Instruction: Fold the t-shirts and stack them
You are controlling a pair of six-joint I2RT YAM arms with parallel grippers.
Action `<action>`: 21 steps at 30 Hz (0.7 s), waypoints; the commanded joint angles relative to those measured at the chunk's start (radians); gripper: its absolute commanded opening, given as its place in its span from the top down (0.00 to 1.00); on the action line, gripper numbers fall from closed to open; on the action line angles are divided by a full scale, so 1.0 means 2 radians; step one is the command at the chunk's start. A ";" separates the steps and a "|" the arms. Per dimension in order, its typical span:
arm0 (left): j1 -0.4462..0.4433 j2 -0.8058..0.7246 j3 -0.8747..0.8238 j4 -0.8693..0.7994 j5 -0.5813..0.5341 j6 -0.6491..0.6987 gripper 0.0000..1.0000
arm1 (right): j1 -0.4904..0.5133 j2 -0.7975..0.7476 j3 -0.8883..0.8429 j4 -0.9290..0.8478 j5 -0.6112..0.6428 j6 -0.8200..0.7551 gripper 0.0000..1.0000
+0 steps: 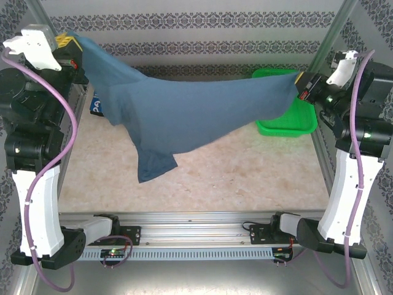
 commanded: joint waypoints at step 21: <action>-0.008 -0.053 0.133 -0.053 -0.034 0.081 1.00 | -0.011 -0.041 0.133 -0.139 -0.102 0.052 1.00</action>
